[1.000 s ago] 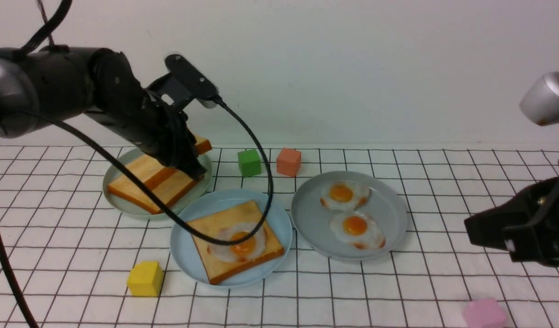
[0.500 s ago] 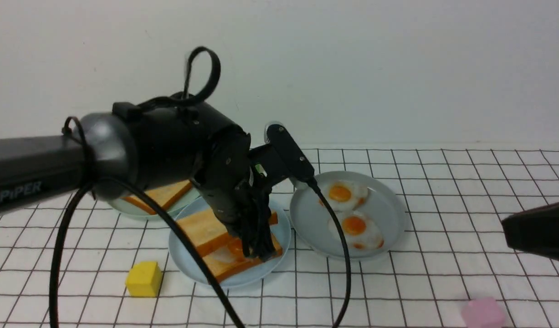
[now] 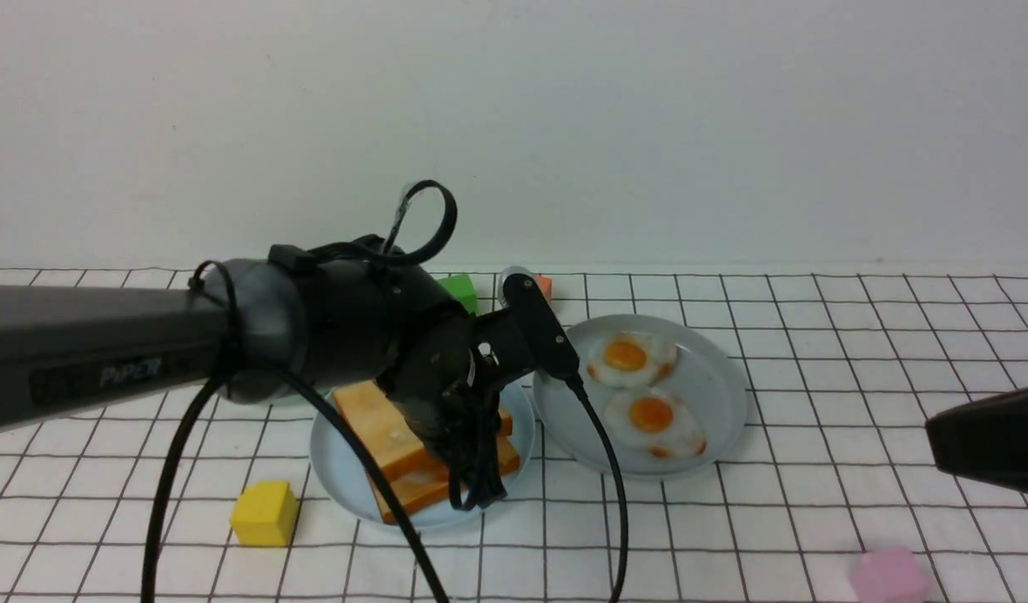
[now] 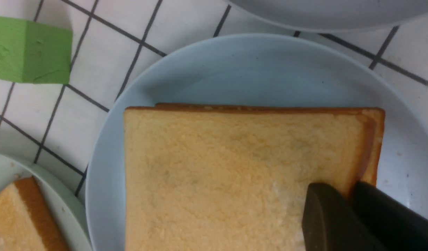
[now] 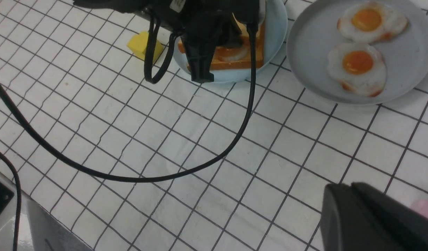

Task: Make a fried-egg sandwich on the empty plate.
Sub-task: Use the left arm to place a slice of bread on the fried egg in the middle

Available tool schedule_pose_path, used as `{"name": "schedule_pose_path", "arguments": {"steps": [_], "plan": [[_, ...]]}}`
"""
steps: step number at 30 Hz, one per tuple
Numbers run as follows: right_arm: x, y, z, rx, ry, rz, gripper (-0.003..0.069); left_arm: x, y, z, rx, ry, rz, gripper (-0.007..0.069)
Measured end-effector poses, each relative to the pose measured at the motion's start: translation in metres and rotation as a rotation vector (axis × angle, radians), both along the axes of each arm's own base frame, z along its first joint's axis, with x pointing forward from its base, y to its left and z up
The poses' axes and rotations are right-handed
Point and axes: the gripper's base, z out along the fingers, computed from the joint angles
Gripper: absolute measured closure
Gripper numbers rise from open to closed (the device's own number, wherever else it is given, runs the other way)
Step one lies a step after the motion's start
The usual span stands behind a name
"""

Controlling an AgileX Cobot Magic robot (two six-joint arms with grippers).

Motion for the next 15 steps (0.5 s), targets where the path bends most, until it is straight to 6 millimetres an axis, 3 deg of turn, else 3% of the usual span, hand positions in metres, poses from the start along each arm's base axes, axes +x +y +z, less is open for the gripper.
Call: {"name": "schedule_pose_path", "arguments": {"steps": [5, 10, 15], "plan": [[0.0000, 0.0001, 0.0000, 0.001, 0.000, 0.000, 0.0606, 0.0000, 0.0000, -0.0004, 0.001, 0.001, 0.000, 0.0537], [0.0000, 0.0001, 0.0000, 0.001, 0.000, 0.000, 0.0606, -0.0003, 0.0004, -0.0007, -0.011, 0.012, 0.031, 0.0422], [0.0000, 0.0001, 0.0000, 0.001, 0.000, 0.000, 0.0602, -0.0011, 0.0011, 0.0008, -0.040, 0.027, 0.092, 0.0254]]}}
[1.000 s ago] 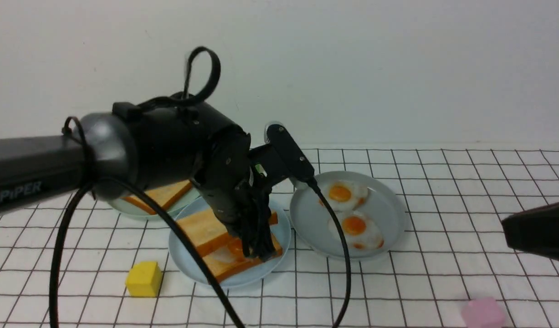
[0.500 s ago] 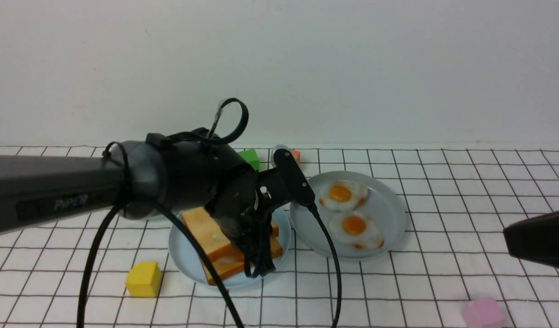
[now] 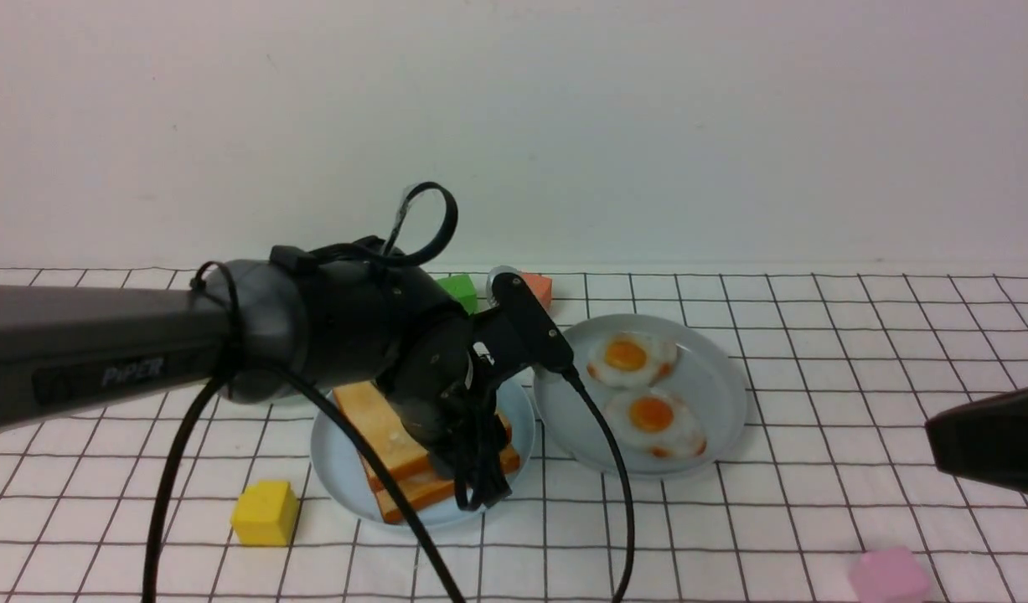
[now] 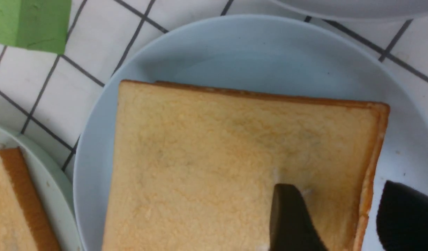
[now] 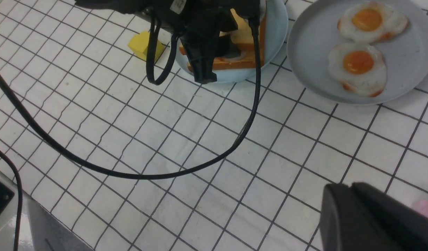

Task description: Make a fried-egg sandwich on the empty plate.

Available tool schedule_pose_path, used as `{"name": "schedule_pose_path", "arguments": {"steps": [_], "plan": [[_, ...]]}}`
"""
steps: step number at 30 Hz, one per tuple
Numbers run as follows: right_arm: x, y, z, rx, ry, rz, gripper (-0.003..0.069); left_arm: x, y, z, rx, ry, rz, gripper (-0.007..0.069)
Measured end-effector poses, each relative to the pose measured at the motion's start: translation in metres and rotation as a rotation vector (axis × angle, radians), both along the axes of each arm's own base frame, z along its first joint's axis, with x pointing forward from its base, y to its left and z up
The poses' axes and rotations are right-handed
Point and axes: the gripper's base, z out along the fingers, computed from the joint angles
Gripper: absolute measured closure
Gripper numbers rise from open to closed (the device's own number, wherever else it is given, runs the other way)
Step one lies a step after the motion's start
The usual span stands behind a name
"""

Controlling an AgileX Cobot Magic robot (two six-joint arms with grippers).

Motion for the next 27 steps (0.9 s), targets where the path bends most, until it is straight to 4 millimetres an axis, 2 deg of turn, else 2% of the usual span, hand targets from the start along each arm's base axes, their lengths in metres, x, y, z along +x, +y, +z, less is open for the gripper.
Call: {"name": "schedule_pose_path", "arguments": {"steps": [4, 6, 9, 12, 14, 15, 17, 18, 19, 21, 23, 24, 27], "plan": [[0.000, 0.000, 0.000, -0.002, 0.003, 0.001, 0.0598, -0.003, 0.002, 0.012, -0.028, -0.006, 0.023, 0.0204], [0.000, 0.000, 0.000, -0.002, 0.004, 0.001, 0.0596, -0.009, 0.005, 0.031, -0.064, -0.017, 0.041, 0.0197], [-0.001, 0.000, -0.001, -0.006, 0.010, 0.004, 0.0593, -0.024, 0.011, 0.074, -0.177, -0.061, 0.076, 0.0224], [-0.006, -0.002, 0.001, -0.003, 0.006, 0.005, 0.0591, -0.058, 0.029, 0.144, -0.398, -0.119, 0.143, 0.0323], [-0.011, -0.005, 0.003, 0.002, 0.002, 0.001, 0.0590, -0.082, 0.043, 0.177, -0.498, -0.145, 0.163, 0.0402], [-0.015, -0.007, 0.004, 0.004, -0.003, -0.005, 0.0589, -0.103, 0.056, 0.195, -0.569, -0.163, 0.166, 0.0480], [-0.024, -0.013, 0.008, 0.010, -0.030, -0.024, 0.0589, -0.144, 0.081, 0.219, -0.683, -0.222, 0.143, 0.0592], [-0.025, -0.014, 0.009, 0.011, -0.033, -0.026, 0.0589, -0.144, 0.080, 0.219, -0.686, -0.219, 0.142, 0.0592], [-0.033, -0.019, 0.012, 0.015, -0.056, -0.047, 0.0595, -0.170, 0.097, 0.222, -0.749, -0.253, 0.119, 0.0638], [-0.046, -0.029, 0.016, 0.019, -0.088, -0.084, 0.0621, -0.208, 0.121, 0.212, -0.846, -0.303, 0.098, 0.0638], [-0.054, -0.036, 0.017, 0.015, -0.102, -0.108, 0.0643, -0.226, 0.133, 0.202, -0.902, -0.333, 0.096, 0.0638], [-0.064, -0.043, 0.017, 0.009, -0.110, -0.142, 0.0658, -0.244, 0.146, 0.187, -0.967, -0.375, 0.097, 0.0638], [-0.082, -0.059, 0.017, -0.002, -0.123, -0.220, 0.0659, -0.265, 0.164, 0.153, -1.071, -0.457, 0.111, 0.0638]]}}
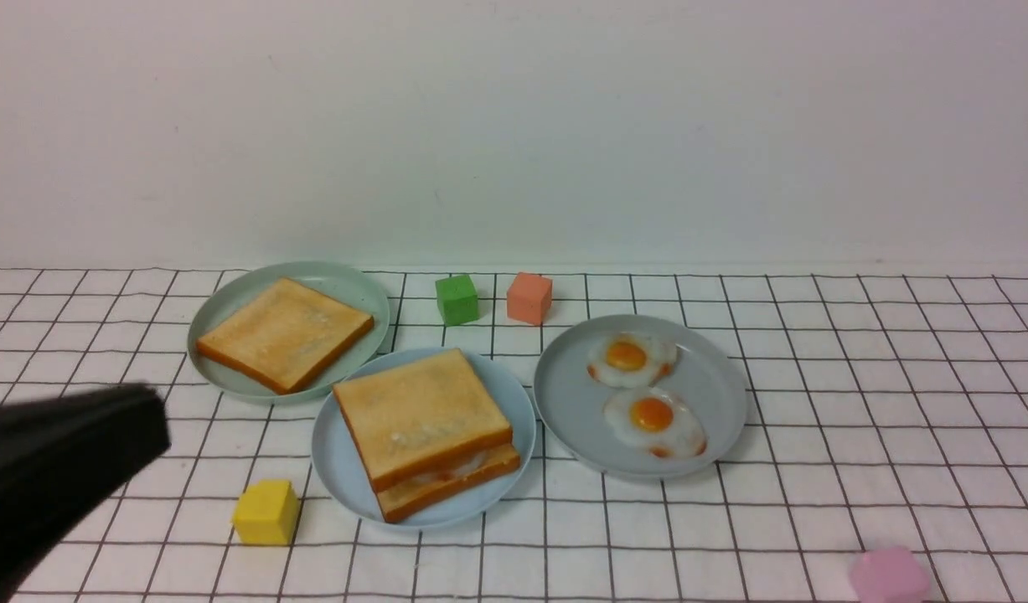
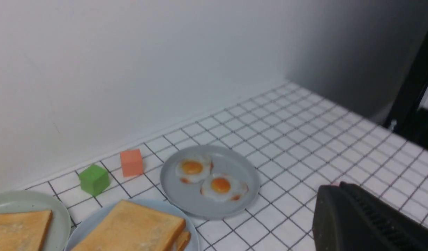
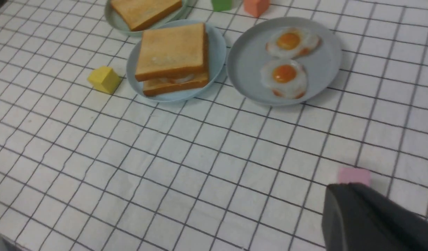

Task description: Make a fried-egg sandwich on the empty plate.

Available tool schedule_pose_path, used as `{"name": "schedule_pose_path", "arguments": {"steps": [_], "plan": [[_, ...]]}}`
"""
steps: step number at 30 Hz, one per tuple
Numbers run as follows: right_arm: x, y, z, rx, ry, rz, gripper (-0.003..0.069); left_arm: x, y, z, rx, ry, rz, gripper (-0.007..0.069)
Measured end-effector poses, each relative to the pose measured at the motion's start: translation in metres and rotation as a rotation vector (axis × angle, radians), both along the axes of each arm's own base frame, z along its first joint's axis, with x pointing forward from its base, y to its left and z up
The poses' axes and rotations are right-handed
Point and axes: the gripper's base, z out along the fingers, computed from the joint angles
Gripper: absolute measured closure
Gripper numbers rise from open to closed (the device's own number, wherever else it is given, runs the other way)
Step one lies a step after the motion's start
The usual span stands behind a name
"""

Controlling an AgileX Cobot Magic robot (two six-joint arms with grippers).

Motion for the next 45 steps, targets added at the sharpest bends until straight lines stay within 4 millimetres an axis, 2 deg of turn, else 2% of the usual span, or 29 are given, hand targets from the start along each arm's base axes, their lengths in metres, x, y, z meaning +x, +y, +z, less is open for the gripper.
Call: {"name": "schedule_pose_path", "arguments": {"steps": [4, 5, 9, 10, 13, 16, 18, 25, 28, 31, 35, 39, 41, 42, 43, 45], "plan": [[-0.027, -0.021, -0.012, 0.019, -0.024, -0.104, 0.0657, -0.013, 0.011, -0.045, -0.071, -0.010, 0.021, 0.0638], [-0.028, -0.022, -0.011, 0.024, -0.029, -0.106, 0.0657, -0.013, 0.012, -0.046, -0.074, -0.007, 0.021, 0.0638], [-0.046, -0.034, -0.035, 0.061, -0.100, -0.147, 0.0655, -0.016, 0.014, -0.066, -0.090, 0.005, 0.026, 0.0638], [-0.046, -0.034, -0.037, 0.064, -0.104, -0.147, 0.0655, -0.016, 0.014, -0.066, -0.089, 0.006, 0.026, 0.0638], [-0.046, -0.037, -0.057, 0.109, -0.196, -0.183, 0.0655, -0.014, 0.012, -0.079, -0.062, 0.044, 0.023, 0.0638], [-0.044, -0.037, -0.066, 0.144, -0.216, -0.199, 0.0652, -0.014, 0.012, -0.084, -0.048, 0.061, 0.021, 0.0638], [-0.038, -0.034, -0.079, 0.153, -0.208, -0.206, 0.0652, -0.013, 0.011, -0.090, -0.036, 0.078, 0.021, 0.0638], [-0.025, -0.028, -0.113, 0.103, -0.117, -0.209, 0.0651, -0.013, 0.011, -0.099, -0.020, 0.100, 0.021, 0.0638], [-0.022, -0.026, -0.118, 0.102, -0.117, -0.206, 0.0649, -0.013, 0.011, -0.100, -0.018, 0.103, 0.021, 0.0638], [-0.021, -0.028, -0.116, 0.101, -0.164, -0.230, 0.0652, -0.013, 0.011, -0.100, -0.018, 0.103, 0.021, 0.0638], [-0.015, -0.027, -0.118, 0.088, -0.320, -0.319, 0.0671, -0.013, 0.011, -0.100, -0.017, 0.104, 0.021, 0.0638], [-0.002, -0.025, -0.148, -0.015, -0.412, -0.384, 0.0671, -0.013, 0.011, -0.100, -0.017, 0.104, 0.021, 0.0638], [0.004, -0.024, -0.177, -0.055, -0.416, -0.389, 0.0671, -0.013, 0.011, -0.100, -0.018, 0.104, 0.021, 0.0638], [0.004, -0.024, -0.177, -0.050, -0.417, -0.391, 0.0671, -0.013, 0.011, -0.100, -0.018, 0.104, 0.021, 0.0638], [0.007, -0.023, -0.196, -0.051, -0.403, -0.390, 0.0671, -0.013, 0.011, -0.100, -0.019, 0.105, 0.021, 0.0638], [0.010, -0.023, -0.216, -0.047, -0.369, -0.388, 0.0671, -0.013, 0.011, -0.100, -0.020, 0.105, 0.021, 0.0638]]}}
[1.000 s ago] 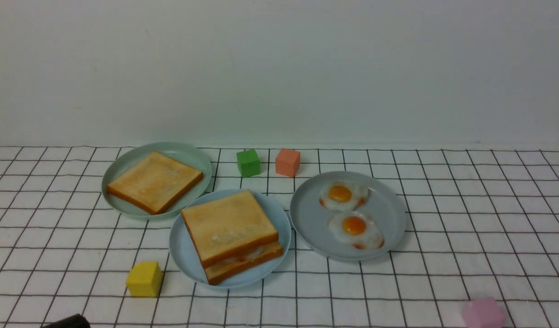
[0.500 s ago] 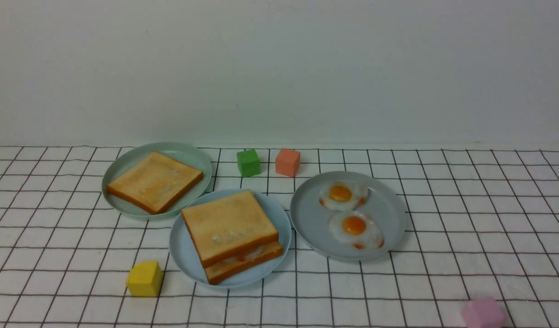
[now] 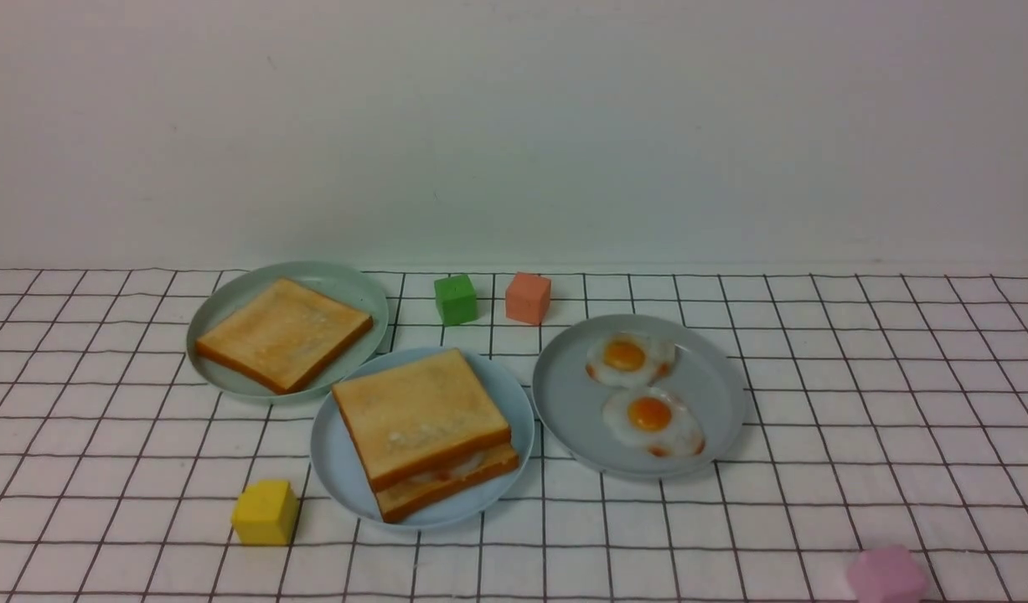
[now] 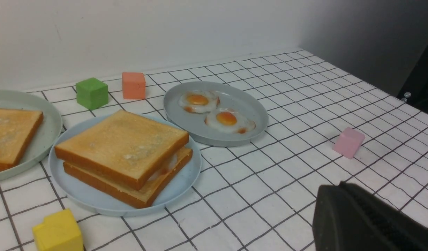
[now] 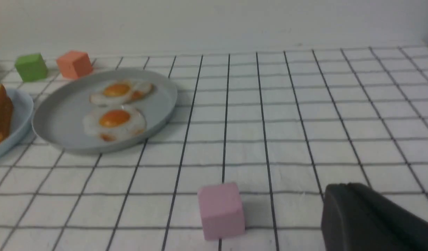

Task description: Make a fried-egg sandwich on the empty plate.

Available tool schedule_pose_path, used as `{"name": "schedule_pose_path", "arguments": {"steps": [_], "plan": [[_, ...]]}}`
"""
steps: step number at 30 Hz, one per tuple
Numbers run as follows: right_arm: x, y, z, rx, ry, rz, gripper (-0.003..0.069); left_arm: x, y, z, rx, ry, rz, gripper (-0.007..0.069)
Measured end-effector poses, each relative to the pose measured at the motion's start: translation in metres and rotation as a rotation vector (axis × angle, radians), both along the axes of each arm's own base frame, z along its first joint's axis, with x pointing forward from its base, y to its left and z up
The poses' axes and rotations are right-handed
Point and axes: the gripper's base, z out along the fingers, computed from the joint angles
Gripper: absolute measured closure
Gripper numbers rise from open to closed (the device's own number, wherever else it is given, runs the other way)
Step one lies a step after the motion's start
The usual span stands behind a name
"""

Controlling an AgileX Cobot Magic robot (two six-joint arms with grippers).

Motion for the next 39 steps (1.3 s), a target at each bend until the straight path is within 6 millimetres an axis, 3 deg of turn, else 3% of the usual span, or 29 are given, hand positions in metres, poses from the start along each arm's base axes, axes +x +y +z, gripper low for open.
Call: {"name": "schedule_pose_path", "arguments": {"steps": [3, 33, 36, 39], "plan": [[0.000, 0.001, -0.007, 0.008, 0.036, 0.006, 0.0671, 0.000, 0.000, 0.000, 0.001, 0.001, 0.000, 0.0637], [-0.001, 0.001, -0.008, 0.013, 0.046, 0.009, 0.0662, 0.000, 0.000, 0.000, 0.001, -0.005, 0.003, 0.0624], [-0.001, 0.001, -0.008, 0.012, 0.046, 0.009, 0.0662, 0.002, 0.003, 0.003, -0.018, -0.037, 0.043, 0.0626], [-0.001, 0.001, -0.008, 0.013, 0.047, 0.009, 0.0659, 0.003, 0.015, 0.009, -0.053, -0.113, 0.205, 0.0638]]}}
